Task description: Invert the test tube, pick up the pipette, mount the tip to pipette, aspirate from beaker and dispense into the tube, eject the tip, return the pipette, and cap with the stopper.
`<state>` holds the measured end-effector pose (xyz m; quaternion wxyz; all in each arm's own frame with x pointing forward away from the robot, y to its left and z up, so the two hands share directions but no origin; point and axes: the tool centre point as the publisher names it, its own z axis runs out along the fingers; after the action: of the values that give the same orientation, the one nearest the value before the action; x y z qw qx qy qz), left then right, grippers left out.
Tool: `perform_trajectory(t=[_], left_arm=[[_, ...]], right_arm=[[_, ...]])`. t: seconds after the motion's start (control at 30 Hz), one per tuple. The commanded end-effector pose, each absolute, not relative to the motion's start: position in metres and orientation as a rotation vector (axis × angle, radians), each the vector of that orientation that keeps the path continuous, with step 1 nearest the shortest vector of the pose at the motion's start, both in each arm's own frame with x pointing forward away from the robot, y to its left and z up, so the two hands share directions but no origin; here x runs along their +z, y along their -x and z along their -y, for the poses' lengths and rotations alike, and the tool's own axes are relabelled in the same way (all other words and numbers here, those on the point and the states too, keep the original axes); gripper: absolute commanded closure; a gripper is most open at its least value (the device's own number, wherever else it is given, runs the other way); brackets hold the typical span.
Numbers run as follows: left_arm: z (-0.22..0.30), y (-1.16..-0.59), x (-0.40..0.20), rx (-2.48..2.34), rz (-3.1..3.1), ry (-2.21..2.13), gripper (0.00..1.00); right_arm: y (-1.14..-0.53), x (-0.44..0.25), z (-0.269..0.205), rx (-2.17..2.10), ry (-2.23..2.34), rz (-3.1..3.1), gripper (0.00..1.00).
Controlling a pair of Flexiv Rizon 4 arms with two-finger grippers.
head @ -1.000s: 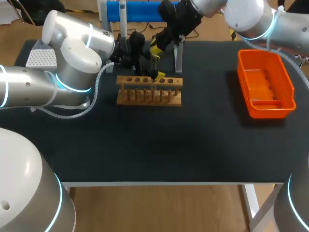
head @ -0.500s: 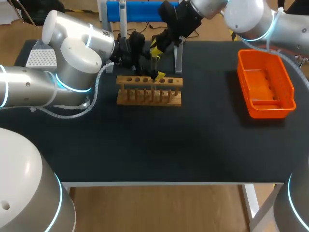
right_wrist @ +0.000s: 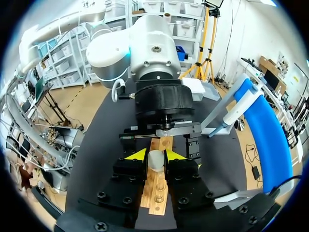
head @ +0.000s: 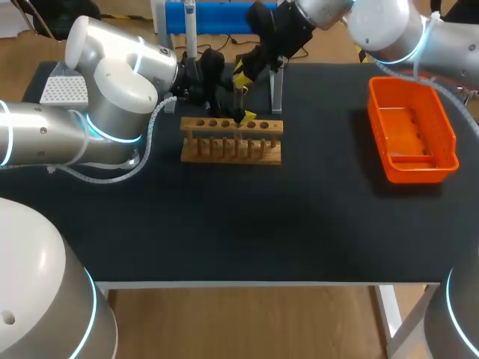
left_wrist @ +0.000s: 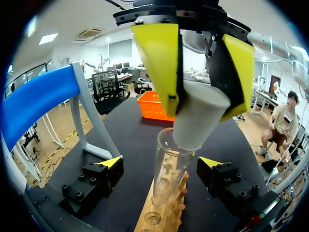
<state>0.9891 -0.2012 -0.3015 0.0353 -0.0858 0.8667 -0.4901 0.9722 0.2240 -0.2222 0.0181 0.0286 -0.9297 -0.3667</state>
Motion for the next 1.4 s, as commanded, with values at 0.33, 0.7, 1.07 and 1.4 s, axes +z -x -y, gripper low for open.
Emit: perform_trajectory(t=[0.33, 0.7, 1.07, 1.4], left_arm=[[0.201, -0.988, -0.301, -1.505, -2.662, 0.265, 0.00], [0.201, -0.988, -0.301, -1.505, -2.662, 0.265, 0.00], [0.201, -0.988, -0.301, -1.505, -2.662, 0.265, 0.00], [0.201, -0.988, -0.301, -1.505, -2.662, 0.265, 0.00]], right_arm=[[-0.970, -0.214, -0.220, -1.159, -0.035, 2.876, 1.00], [-0.969, -0.220, -0.224, -1.151, -0.019, 2.876, 1.00], [-0.969, -0.230, -0.222, -1.122, -0.006, 2.886, 1.00], [-0.970, -0.223, -0.223, -1.131, -0.005, 2.886, 1.00]])
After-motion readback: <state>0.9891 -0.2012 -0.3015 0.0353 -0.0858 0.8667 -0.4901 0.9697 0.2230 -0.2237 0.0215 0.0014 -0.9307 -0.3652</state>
